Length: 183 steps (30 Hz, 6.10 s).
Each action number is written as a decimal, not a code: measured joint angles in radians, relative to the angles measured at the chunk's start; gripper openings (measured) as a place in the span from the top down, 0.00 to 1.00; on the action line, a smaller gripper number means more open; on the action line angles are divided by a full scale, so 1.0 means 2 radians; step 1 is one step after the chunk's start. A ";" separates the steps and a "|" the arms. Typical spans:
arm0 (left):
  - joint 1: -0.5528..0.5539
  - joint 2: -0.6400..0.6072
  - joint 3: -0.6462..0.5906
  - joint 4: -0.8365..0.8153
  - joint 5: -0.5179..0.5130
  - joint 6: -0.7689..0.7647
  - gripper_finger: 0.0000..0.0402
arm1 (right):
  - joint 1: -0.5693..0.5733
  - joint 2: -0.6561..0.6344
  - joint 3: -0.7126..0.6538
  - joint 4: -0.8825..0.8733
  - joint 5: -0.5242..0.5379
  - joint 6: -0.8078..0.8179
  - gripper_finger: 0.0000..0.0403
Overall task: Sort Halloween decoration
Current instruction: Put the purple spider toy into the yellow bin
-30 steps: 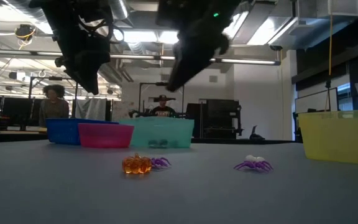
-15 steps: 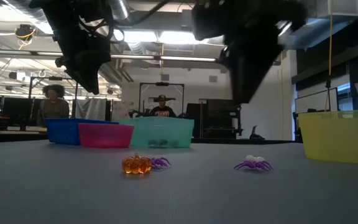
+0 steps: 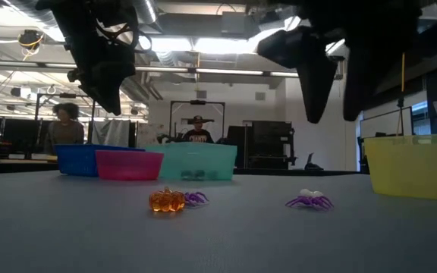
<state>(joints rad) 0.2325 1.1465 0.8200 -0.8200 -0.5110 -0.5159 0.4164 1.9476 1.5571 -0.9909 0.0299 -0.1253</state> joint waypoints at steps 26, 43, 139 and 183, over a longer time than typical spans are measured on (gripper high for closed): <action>0.000 0.000 0.000 0.001 0.000 0.001 0.67 | 0.001 0.023 -0.082 0.178 -0.032 -0.138 0.61; 0.000 0.000 0.000 0.007 0.000 0.001 0.67 | -0.016 0.049 -0.081 0.173 -0.029 -0.124 0.61; 0.000 0.000 0.000 0.010 0.002 0.000 0.67 | -0.025 0.075 0.045 0.107 -0.051 -0.111 0.55; 0.000 0.000 0.000 0.014 0.003 0.000 0.67 | -0.026 0.123 0.045 0.115 -0.090 -0.110 0.88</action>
<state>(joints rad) 0.2325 1.1465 0.8204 -0.7914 -0.5041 -0.5163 0.3645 2.1944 1.6470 -0.7601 -0.1492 -0.3450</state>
